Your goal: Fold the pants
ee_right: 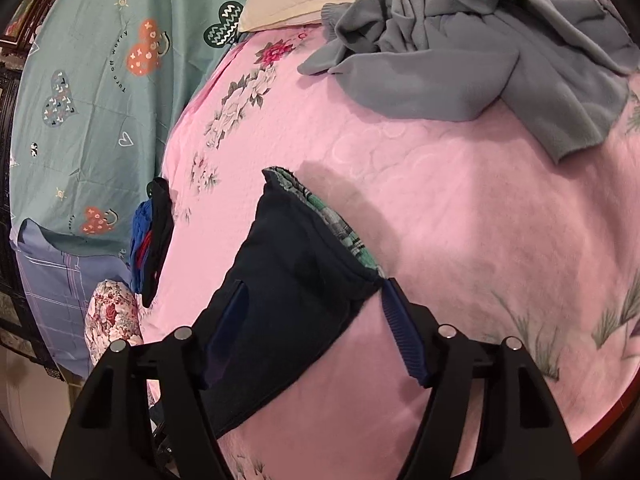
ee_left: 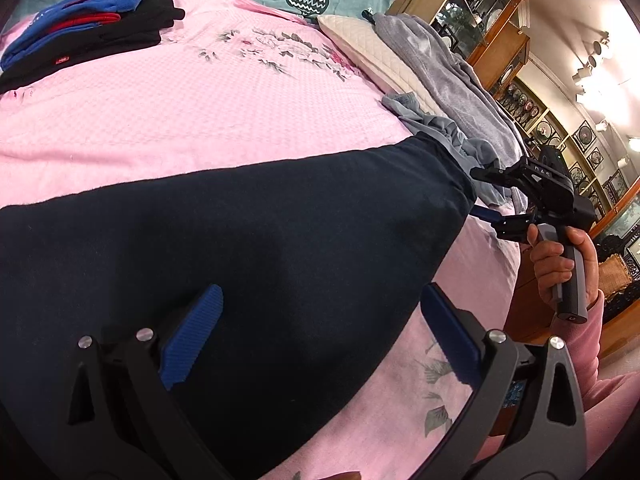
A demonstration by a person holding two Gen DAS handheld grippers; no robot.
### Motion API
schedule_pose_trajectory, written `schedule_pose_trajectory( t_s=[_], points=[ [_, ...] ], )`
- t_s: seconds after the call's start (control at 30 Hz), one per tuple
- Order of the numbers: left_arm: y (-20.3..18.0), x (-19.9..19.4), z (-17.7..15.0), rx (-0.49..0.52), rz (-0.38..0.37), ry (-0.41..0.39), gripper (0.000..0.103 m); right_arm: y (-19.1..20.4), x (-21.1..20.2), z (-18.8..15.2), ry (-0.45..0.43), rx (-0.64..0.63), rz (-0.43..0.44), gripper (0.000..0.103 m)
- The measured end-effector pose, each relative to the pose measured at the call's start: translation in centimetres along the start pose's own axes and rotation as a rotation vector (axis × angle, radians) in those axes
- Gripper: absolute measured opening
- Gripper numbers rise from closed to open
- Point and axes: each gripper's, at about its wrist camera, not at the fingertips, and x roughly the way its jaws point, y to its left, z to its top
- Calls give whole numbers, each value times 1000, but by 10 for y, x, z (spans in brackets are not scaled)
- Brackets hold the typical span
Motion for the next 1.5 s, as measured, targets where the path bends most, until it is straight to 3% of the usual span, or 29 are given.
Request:
schedule_pose_trajectory(
  t_s=[0.1,0.27,0.43,0.53,0.6,0.7,0.8,0.9,1.03,1.17,1.3,1.43,1.5],
  points=[
    [1,1,1,-10,-11,0,101,6,8,1,-13,-28,1,71],
    [4,-2,0,-27,-31,-9,101,4,9,4,-45,49,8,71],
    [8,-3,0,-48,-56,-17,101,11,9,-3,-75,-14,-31,69],
    [8,-3,1,-57,-65,-20,101,10,11,-4,-100,-26,-89,48],
    [7,-3,1,-56,-63,-20,101,7,13,-4,-106,-32,-116,28],
    [0,1,0,-17,-17,-9,101,3,15,-4,-95,-26,-97,18],
    [-16,8,-1,69,89,23,101,14,9,-5,-126,-71,-78,15],
    [-25,11,-2,127,177,30,101,50,-3,-15,-175,-210,-37,14],
    [-7,-27,0,67,137,-103,101,121,-10,-49,-211,-515,13,14],
    [33,-75,-3,-31,232,-244,101,181,4,-102,-204,-816,26,14],
    [69,-103,-17,-138,312,-284,101,211,44,-154,-95,-1020,10,14],
    [99,-113,-37,-237,349,-302,101,211,98,-209,102,-1223,-66,16],
    [107,-112,-40,-284,333,-293,101,210,101,-229,102,-1320,-85,37]
  ],
)
